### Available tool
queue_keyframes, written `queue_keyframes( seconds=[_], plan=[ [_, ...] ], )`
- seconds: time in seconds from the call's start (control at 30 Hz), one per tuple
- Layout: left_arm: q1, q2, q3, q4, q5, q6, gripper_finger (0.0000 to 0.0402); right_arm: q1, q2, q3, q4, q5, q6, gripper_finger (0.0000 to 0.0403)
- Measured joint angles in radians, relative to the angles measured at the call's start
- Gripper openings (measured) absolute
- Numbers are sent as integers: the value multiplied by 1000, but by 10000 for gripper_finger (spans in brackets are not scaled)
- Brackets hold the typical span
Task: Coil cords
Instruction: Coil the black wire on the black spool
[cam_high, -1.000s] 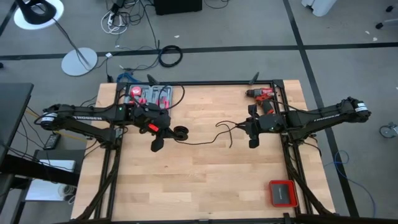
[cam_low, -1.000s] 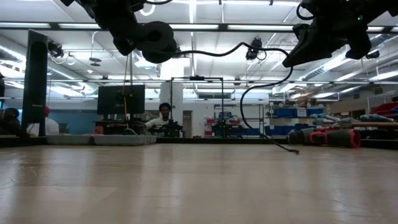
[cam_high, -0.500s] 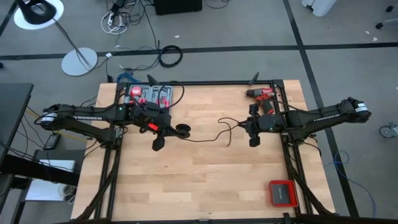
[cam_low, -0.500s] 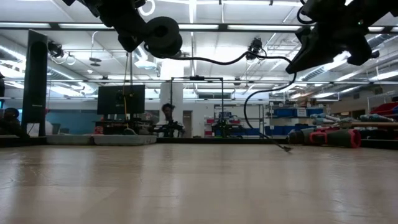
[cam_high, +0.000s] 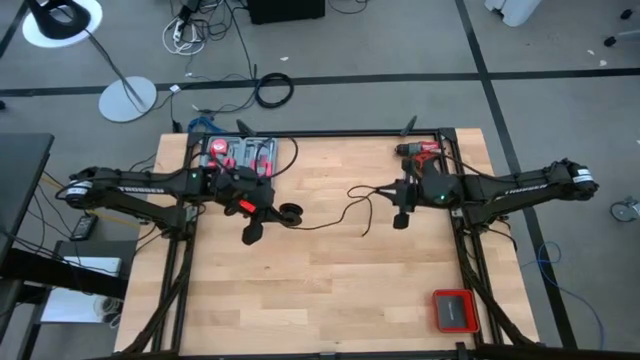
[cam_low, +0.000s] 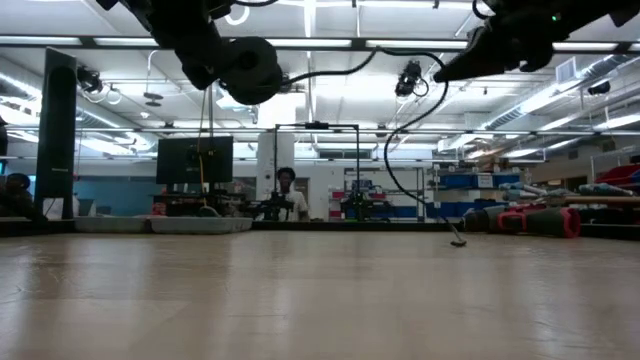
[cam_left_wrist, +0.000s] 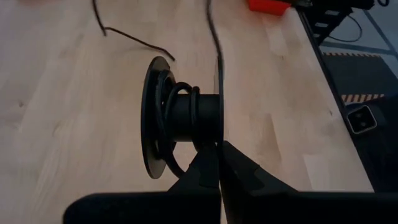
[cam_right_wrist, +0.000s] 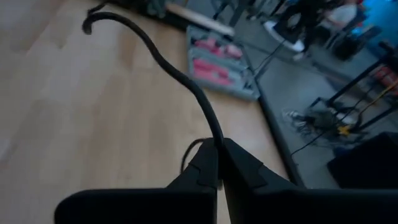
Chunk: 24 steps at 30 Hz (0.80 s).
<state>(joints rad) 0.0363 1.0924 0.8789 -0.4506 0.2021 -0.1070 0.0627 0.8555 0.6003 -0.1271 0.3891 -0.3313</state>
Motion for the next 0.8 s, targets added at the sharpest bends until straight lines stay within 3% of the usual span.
queue_keyframes(
  seconds=[0.57, 0.8],
  plan=[
    [-59, 7, 0, 4, -24, -2, 0, -111, -7, 0, 100, -77, -57, 5],
    [-59, 98, 0, 45, 4, -2, 0, -123, -5, 0, 164, -197, -49, 5]
  ],
)
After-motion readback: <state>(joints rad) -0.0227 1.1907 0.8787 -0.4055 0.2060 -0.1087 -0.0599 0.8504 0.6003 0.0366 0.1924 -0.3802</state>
